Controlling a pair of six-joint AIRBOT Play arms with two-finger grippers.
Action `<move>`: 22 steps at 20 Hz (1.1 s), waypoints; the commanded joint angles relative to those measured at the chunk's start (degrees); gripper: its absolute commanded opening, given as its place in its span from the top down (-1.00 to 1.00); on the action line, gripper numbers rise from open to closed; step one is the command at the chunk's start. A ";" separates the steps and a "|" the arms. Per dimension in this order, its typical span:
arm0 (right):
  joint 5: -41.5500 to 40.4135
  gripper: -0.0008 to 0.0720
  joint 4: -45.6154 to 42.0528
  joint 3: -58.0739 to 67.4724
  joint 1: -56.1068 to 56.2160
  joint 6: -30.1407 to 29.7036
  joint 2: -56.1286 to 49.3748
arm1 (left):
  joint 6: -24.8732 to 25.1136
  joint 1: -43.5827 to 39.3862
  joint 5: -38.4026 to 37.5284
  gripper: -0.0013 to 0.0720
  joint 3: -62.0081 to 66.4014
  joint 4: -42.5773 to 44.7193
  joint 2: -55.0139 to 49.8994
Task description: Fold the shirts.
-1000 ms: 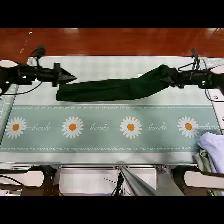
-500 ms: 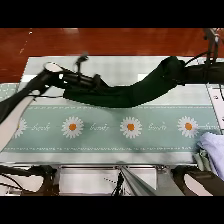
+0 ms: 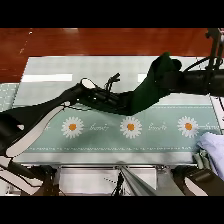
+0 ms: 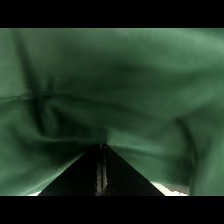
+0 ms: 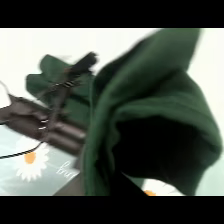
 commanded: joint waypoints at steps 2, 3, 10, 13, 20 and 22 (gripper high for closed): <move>-0.04 0.86 -1.70 0.07 4.61 2.71 0.44 | 0.02 -0.66 6.05 0.91 0.07 -2.97 -1.11; -0.07 0.86 -2.32 0.07 4.61 2.75 0.44 | 0.02 0.83 5.51 0.91 0.04 -2.93 -0.87; -4.72 0.86 -12.09 0.07 5.20 1.16 -5.57 | -0.07 22.53 2.84 0.92 0.07 4.13 12.52; -14.05 0.86 -6.95 0.07 5.20 -1.07 -12.90 | -0.07 35.98 0.55 0.91 0.07 4.13 20.81; -28.52 0.86 17.68 0.07 6.58 -14.34 -26.32 | -0.07 53.18 -6.84 0.91 0.02 4.13 31.23; -30.14 0.86 17.75 0.07 10.05 -15.96 -28.15 | -0.04 52.98 -7.65 0.91 0.02 4.13 31.39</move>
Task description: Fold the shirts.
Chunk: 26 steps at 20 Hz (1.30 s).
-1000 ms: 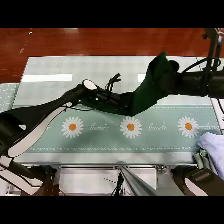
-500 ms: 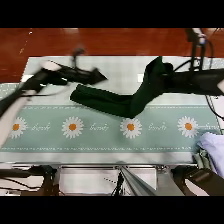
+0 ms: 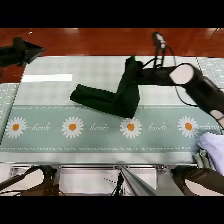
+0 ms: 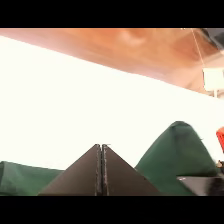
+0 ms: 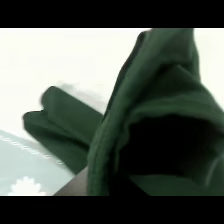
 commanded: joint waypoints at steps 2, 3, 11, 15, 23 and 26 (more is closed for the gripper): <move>-8.41 0.86 5.77 0.04 6.29 -4.57 -5.09 | 0.07 1.68 -1.99 0.91 0.00 -0.02 1.77; -11.69 0.86 5.79 0.04 7.72 -3.85 -5.66 | 0.07 1.11 -2.25 0.91 0.00 0.00 1.77; -21.22 0.77 7.30 0.04 15.41 1.62 -9.11 | 0.09 -2.58 -3.87 0.91 -0.11 0.02 1.70; -20.46 -0.09 8.92 0.04 17.92 0.90 -9.68 | 0.11 -3.21 -3.32 0.91 -1.73 0.02 1.70; 18.25 -0.09 -26.14 0.04 3.10 6.08 1.09 | 0.09 -0.63 -1.77 0.91 -2.82 0.04 1.42; 33.38 -0.11 -37.13 -1.29 -8.09 7.37 2.86 | 0.09 1.09 -2.01 0.91 -2.82 0.04 1.42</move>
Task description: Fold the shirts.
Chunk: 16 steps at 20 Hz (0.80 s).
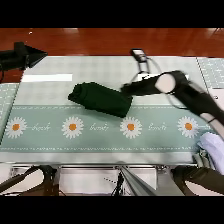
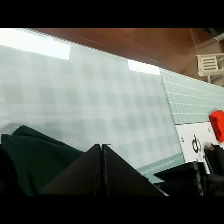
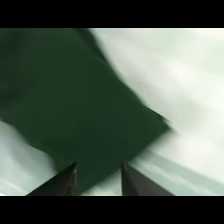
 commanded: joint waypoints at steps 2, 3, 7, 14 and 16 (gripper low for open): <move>14.51 -0.67 -3.21 -4.98 -15.89 2.93 2.36 | 0.02 2.01 -0.46 0.91 -0.13 0.07 -0.04; 9.57 -0.68 5.81 -8.11 -18.64 2.84 2.36 | 0.02 2.12 -0.74 0.91 -0.13 0.37 -0.02; -11.47 -0.68 29.07 -19.58 -18.18 2.86 0.42 | 0.02 2.10 -1.79 0.91 -0.13 0.46 -0.02; -30.88 -0.68 50.62 -22.38 -0.83 -0.74 -9.68 | 0.02 2.08 -2.56 0.91 -0.13 0.42 -0.02; -36.15 -0.57 58.10 -22.38 1.62 -0.59 -11.02 | 0.02 1.97 -2.56 0.91 -0.13 0.44 -0.02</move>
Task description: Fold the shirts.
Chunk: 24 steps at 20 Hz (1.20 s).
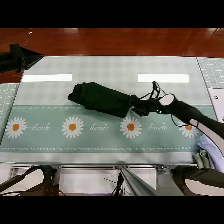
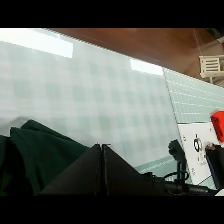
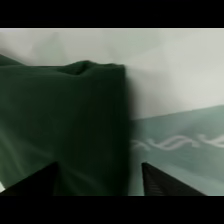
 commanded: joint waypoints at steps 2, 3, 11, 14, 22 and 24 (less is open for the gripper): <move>-12.31 0.79 16.28 -0.11 5.22 -1.57 -2.01 | 0.02 -0.31 -0.11 0.91 -0.02 0.00 -0.02; -12.22 0.87 15.78 0.50 4.48 -2.78 -1.11 | 0.02 -0.37 -0.13 0.91 -0.02 0.02 -0.02; 19.15 0.86 -10.56 9.18 -21.05 -2.97 26.71 | 1.70 -5.88 0.13 0.91 -0.04 0.04 -0.13; 39.89 0.86 -23.02 16.72 -36.41 2.12 35.12 | 1.75 -8.09 0.17 0.91 -0.04 0.04 -0.13; 68.19 0.86 -46.64 33.92 -77.72 -1.25 40.98 | 1.77 -8.87 0.79 0.91 -0.04 0.02 -0.13; 71.80 0.86 -51.60 34.07 -83.03 -2.29 40.98 | 4.20 -8.87 0.79 0.91 -0.04 0.02 -0.15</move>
